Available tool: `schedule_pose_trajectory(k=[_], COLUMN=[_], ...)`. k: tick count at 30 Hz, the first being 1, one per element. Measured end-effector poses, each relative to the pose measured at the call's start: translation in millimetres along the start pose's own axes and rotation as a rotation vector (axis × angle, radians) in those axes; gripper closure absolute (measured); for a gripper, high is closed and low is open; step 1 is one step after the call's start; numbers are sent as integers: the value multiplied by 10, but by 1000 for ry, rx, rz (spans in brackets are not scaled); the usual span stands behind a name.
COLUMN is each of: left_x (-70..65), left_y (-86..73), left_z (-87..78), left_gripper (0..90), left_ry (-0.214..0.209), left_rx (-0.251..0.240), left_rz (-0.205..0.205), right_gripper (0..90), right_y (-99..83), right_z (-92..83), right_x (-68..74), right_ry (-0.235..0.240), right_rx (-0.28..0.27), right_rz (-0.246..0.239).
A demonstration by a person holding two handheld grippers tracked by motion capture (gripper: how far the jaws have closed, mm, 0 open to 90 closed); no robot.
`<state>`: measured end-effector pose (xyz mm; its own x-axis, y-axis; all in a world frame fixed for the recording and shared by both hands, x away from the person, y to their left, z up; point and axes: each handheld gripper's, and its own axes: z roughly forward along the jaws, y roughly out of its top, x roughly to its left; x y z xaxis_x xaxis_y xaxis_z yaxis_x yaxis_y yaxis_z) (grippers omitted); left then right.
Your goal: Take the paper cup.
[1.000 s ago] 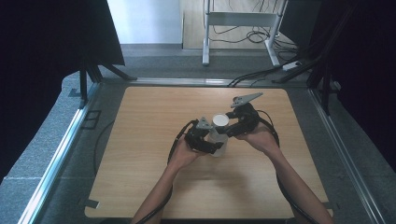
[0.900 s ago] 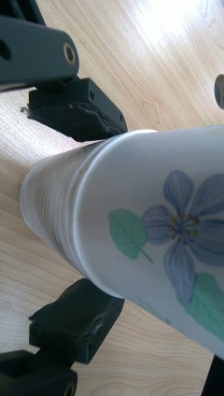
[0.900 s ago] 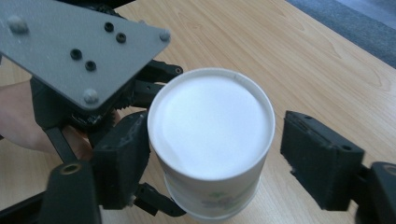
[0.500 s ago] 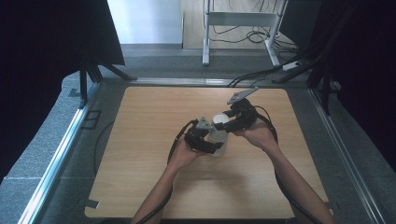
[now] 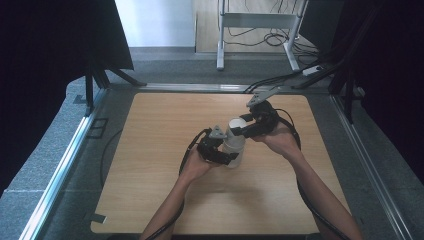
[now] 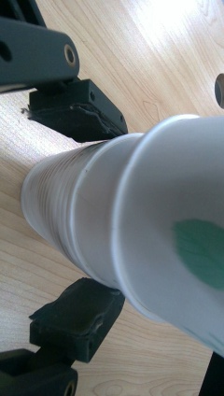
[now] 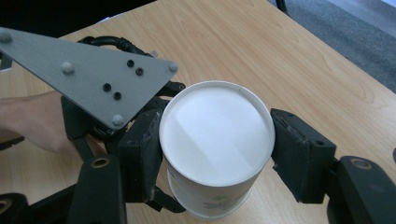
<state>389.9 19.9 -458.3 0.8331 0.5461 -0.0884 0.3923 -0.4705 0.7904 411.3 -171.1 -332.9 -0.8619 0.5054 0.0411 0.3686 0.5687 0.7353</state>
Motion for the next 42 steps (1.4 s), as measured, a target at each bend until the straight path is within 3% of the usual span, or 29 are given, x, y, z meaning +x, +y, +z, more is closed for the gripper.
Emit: schedule_pose_trajectory(k=[10,14,25,31,42], left_x=[24,35,18,-30,-163], left_y=[-13,-15,-33,-25,-31], left_z=[-16,-64,-236,-331,-461], left_gripper=[210,140,56,16,22], left_ry=[-18,-25,-31,-44,-52], left_rx=[1,-1,4,8,10], left_rz=[-14,-25,-36,-27,17], right_gripper=[371,371,372,372,372], right_y=[75,128,247,282,297], right_z=[-119,-203,-433,-556,-730], right_x=[6,11,66,122,276], right_ry=[6,5,-7,-8,5], right_rx=[-12,-22,-42,-49,-47], right_rz=[-10,-16,-31,-37,-60])
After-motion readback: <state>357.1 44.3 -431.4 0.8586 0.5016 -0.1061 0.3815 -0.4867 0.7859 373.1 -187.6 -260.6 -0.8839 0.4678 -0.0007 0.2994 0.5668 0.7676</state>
